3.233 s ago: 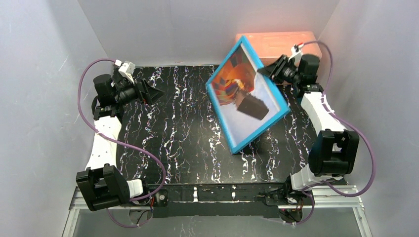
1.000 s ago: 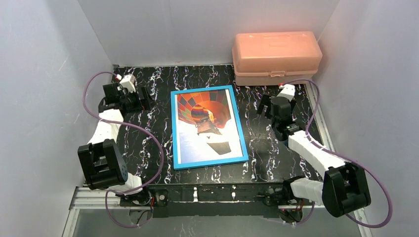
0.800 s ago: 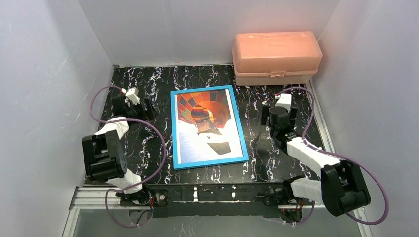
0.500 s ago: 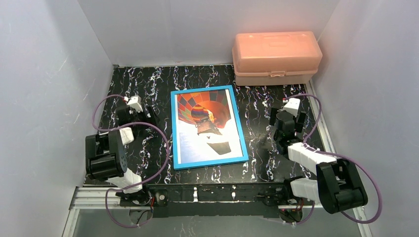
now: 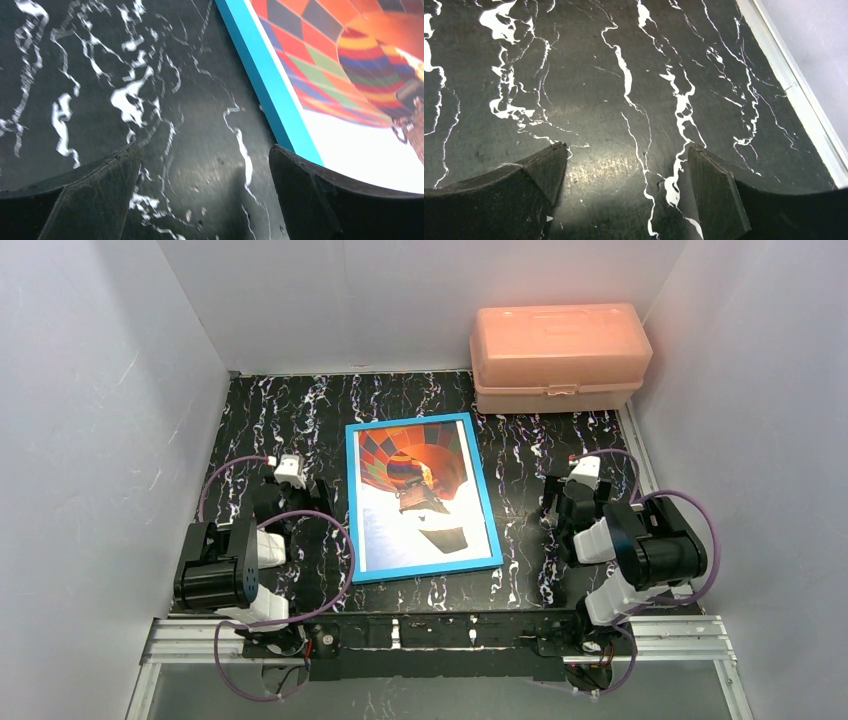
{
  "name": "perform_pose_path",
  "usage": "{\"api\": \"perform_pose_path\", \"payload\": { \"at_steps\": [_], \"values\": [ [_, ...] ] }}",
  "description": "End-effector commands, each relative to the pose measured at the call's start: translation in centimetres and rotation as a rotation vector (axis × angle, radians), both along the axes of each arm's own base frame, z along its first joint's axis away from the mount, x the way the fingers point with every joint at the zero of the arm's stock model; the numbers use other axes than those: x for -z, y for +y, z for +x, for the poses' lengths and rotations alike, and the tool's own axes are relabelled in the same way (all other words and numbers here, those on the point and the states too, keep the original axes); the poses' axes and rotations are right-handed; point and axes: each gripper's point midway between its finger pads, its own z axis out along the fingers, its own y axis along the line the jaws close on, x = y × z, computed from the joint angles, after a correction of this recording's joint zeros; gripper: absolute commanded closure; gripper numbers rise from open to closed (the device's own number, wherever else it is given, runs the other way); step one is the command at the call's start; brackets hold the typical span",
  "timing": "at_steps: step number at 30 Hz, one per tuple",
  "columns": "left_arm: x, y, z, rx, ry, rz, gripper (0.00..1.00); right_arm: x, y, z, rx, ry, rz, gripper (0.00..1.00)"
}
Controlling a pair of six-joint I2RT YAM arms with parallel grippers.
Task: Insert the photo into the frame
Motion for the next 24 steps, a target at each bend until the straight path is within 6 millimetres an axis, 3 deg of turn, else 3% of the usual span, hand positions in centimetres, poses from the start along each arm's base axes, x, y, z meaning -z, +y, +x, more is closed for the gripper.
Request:
{"api": "perform_pose_path", "payload": {
  "at_steps": [1, 24],
  "values": [
    [-2.06, 0.89, 1.98, -0.040, -0.059, 0.024, 0.02, -2.06, 0.53, 2.26, -0.049, -0.096, 0.020, 0.01],
    [-1.98, 0.89, 2.08, -0.041, -0.053, 0.031, 0.02, -2.34, 0.36, 2.38, -0.084, -0.120, 0.051, 0.01]
  ]
}}
